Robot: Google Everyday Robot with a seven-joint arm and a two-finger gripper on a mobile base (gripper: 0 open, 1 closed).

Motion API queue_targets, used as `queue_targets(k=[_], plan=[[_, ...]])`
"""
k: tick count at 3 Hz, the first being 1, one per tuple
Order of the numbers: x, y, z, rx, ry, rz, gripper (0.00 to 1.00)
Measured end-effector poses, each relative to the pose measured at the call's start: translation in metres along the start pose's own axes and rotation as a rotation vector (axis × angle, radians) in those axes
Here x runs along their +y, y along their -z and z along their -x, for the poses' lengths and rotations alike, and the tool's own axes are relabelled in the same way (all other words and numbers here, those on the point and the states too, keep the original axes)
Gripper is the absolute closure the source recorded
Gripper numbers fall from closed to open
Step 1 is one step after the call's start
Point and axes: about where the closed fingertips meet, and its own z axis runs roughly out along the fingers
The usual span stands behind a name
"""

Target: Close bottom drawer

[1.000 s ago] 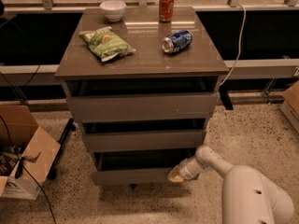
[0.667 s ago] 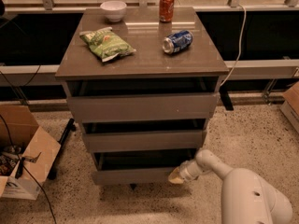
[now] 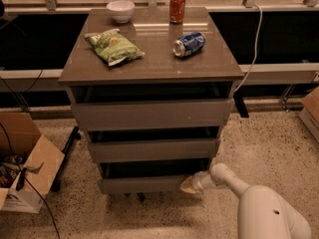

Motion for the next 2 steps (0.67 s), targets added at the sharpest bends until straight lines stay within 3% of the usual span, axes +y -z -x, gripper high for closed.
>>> queue_targets(k=[2], plan=[[-0.0164,-0.0021,0.0083,-0.03,0.034,-0.078,0.96]])
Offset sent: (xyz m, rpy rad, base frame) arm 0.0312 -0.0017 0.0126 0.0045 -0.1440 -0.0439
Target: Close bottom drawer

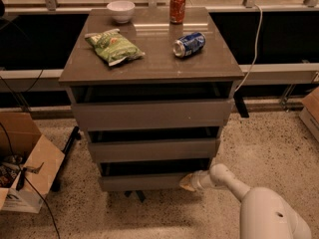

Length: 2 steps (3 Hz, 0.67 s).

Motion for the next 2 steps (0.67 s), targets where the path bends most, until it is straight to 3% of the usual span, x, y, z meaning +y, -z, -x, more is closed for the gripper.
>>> queue_targets(k=[2], plan=[[0.0046,-0.0044,0.0006,-0.001,-0.001,0.01,0.5]])
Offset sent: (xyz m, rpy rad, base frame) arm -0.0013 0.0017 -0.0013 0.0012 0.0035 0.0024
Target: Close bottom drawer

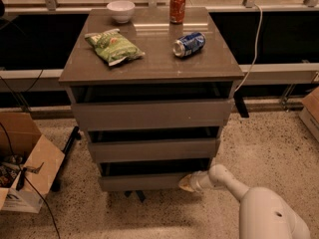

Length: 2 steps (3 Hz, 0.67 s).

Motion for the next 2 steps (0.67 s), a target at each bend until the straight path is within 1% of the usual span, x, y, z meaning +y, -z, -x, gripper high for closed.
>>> queue_targets(k=[2], plan=[[0.0045,-0.0048,0.0009,-0.002,0.0,0.009,0.04]])
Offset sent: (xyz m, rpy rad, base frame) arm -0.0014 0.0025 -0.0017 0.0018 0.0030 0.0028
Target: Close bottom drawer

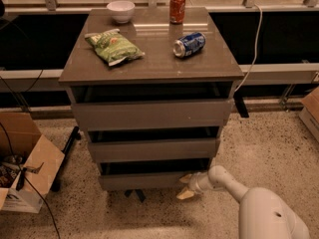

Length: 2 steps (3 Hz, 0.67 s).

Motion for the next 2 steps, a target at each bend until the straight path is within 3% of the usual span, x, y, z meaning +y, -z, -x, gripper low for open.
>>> queue_targets(k=[2], plan=[[0.0011,-0.0012,0.0003,0.0,0.0,0.002,0.0]])
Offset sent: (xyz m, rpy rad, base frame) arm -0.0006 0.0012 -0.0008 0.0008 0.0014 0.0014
